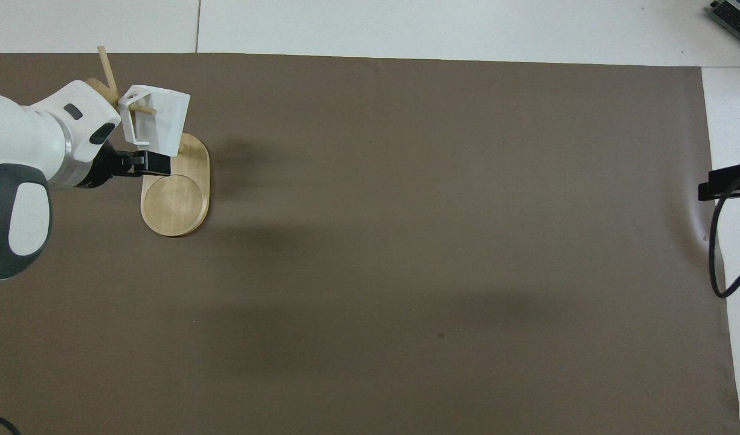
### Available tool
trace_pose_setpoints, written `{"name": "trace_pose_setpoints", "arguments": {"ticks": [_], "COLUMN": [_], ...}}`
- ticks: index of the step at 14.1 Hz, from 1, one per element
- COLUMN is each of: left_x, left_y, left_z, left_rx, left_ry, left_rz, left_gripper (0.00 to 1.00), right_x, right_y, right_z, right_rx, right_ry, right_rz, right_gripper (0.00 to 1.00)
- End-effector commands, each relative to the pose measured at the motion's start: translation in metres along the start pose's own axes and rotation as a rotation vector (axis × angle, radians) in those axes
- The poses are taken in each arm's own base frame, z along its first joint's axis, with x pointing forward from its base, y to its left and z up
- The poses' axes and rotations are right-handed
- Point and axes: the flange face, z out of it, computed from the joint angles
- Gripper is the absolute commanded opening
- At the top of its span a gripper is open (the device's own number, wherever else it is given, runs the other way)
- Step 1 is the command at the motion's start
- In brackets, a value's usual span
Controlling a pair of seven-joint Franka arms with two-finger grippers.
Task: Hang cup on rack
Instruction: 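Open the left gripper and pull it back from the cup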
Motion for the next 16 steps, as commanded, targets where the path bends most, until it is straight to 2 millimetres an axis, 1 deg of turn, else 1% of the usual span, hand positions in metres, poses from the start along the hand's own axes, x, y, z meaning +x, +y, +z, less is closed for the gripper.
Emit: {"name": "trace_pose_setpoints", "arguments": {"ticks": [1, 2, 4, 8, 11, 12, 13, 15, 16], "left_x": [-0.013, -0.014, -0.008, -0.009, -0.009, -0.01, -0.013, -0.018, -0.024], "left_y": [0.001, -0.001, -0.006, -0.009, -0.02, -0.021, -0.019, -0.02, -0.021], "left_z": [-0.016, -0.024, -0.048, -0.087, -0.115, -0.125, -0.13, -0.137, -0.147], "left_rx": [0.039, 0.039, 0.038, 0.037, 0.023, 0.022, 0.011, 0.0, -0.001], "left_ry": [-0.041, -0.048, -0.075, -0.121, -0.128, -0.132, -0.141, -0.143, -0.137], "left_rz": [0.052, 0.09, 0.158, 0.192, 0.221, 0.223, 0.222, 0.239, 0.261], "left_gripper": [1.0, 1.0, 1.0, 1.0, 1.0, 1.0, 1.0, 1.0, 1.0], "right_x": [-0.004, -0.003, -0.003, -0.003, -0.003, -0.004, -0.007, -0.007, -0.007], "right_y": [0.002, 0.003, 0.004, 0.007, 0.007, 0.008, 0.005, -0.001, -0.003], "right_z": [0.002, 0.003, 0.003, 0.003, 0.003, 0.003, 0.004, 0.004, 0.004], "right_rx": [-0.009, -0.008, -0.005, -0.005, -0.005, -0.005, -0.004, 0.005, 0.005], "right_ry": [0.008, 0.007, 0.006, 0.009, 0.009, 0.001, -0.015, -0.022, -0.022], "right_rz": [-0.008, -0.011, -0.008, 0.002, 0.0, -0.003, -0.006, -0.018, -0.023], "right_gripper": [1.0, 1.0, 1.0, 1.0, 1.0, 1.0, 1.0, 1.0, 1.0]}}
